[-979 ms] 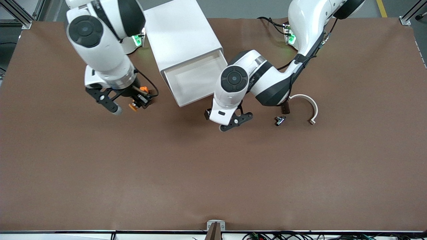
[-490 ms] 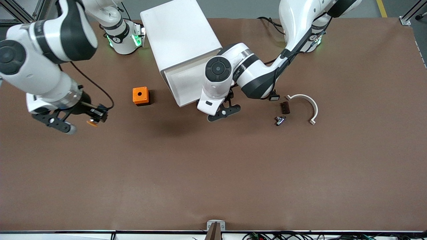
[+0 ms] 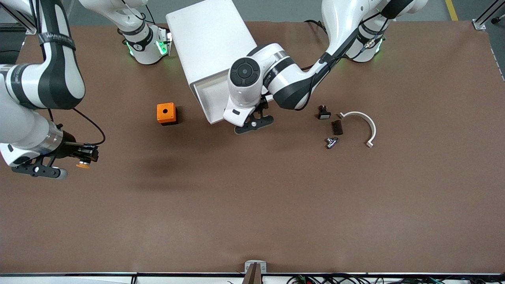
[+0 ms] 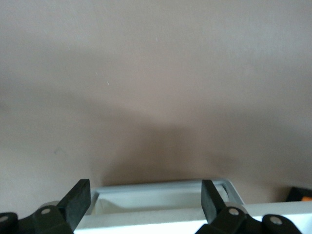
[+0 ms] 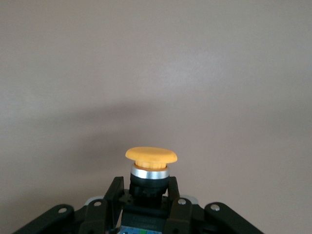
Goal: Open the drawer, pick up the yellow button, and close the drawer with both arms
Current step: 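Carry the button with the right gripper while the left gripper pushes the drawer shut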
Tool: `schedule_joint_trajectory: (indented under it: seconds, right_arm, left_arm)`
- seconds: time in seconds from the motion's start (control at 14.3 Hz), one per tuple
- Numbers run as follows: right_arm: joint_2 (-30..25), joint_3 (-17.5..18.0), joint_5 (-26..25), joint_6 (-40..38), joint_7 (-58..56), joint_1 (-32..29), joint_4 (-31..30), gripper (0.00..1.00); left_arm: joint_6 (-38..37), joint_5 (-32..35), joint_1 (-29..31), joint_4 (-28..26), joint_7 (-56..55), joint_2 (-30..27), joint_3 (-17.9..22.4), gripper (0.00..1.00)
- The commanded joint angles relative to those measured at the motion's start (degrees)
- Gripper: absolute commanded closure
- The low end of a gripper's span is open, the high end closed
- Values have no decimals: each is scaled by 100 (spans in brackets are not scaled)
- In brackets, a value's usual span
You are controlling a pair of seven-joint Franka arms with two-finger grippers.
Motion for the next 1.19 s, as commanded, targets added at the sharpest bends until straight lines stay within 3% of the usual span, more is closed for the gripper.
schedule_joint_trajectory:
  seconds: [0.0, 0.28, 0.7, 1.12]
  right_arm:
    - [301, 101, 88, 347, -706, -279, -16, 100]
    - [644, 101, 62, 979, -1253, -473, -200, 100]
    - [1154, 110, 62, 2948, -2220, -974, -991, 100]
    - [1655, 145, 88, 3582, -2300, -1159, -1115, 100]
  left_arm:
    - [37, -359, -36, -171, -46, -80, 2, 0]
    - [37, -913, -71, -233, -37, -80, -7, 0]
    - [37, -1695, -167, -347, -46, -71, -24, 0]
    - [28, -2311, -291, -356, -28, 34, -24, 0]
